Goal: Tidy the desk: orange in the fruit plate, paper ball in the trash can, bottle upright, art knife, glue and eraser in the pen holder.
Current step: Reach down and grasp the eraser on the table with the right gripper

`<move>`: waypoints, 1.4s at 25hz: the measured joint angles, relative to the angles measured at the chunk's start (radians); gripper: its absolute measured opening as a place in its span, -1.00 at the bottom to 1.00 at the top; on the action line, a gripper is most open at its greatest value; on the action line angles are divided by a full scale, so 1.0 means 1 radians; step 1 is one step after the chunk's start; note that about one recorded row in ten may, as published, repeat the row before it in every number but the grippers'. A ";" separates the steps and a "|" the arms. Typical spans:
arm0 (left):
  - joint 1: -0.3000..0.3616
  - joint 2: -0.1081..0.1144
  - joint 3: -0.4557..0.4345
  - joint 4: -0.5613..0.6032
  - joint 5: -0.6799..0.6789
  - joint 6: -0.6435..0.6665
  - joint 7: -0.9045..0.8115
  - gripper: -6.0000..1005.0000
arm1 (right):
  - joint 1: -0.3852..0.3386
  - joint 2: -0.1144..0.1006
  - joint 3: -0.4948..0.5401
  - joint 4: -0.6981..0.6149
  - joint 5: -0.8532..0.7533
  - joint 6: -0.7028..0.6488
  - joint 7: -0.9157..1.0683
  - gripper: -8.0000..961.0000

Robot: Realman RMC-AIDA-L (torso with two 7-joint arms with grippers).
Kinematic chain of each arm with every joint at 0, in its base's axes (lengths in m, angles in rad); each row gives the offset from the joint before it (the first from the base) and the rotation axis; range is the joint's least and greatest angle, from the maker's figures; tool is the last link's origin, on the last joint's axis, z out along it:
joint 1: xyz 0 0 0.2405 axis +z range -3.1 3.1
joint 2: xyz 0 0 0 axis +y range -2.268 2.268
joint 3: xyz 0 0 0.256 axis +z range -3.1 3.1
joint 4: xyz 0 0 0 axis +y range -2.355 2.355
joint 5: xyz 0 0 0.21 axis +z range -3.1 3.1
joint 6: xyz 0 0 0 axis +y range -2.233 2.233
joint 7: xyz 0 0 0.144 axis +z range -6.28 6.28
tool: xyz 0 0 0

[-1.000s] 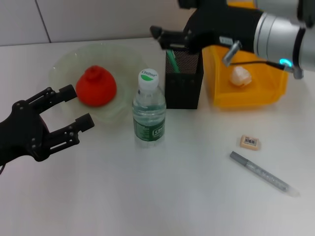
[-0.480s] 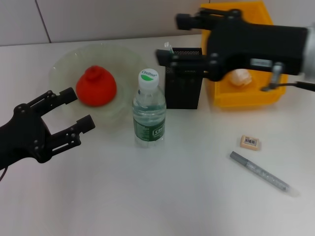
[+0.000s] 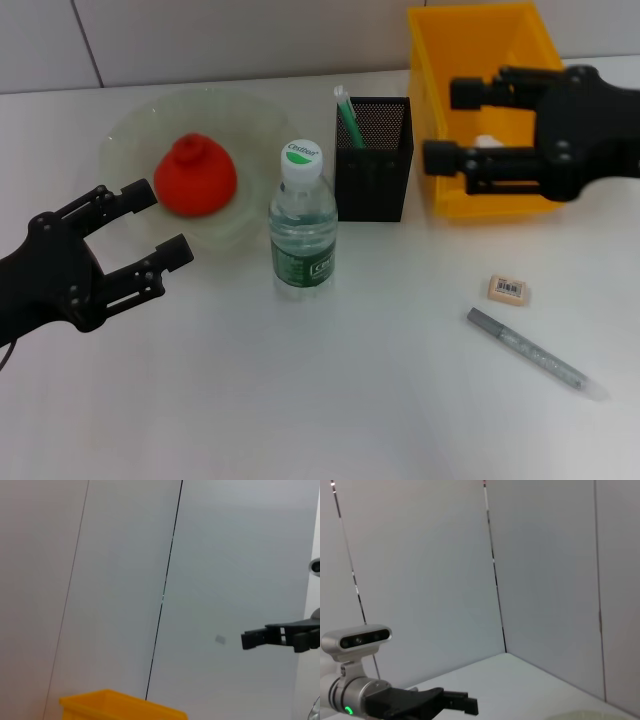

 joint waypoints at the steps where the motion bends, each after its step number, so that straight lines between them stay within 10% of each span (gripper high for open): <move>1: -0.002 0.000 0.000 0.000 0.000 -0.001 -0.002 0.57 | 0.004 0.000 0.019 0.012 -0.001 -0.020 0.010 0.63; 35: -0.014 -0.009 -0.023 0.000 -0.004 -0.071 -0.004 0.57 | 0.270 0.000 0.035 -0.100 -0.788 -0.177 0.450 0.63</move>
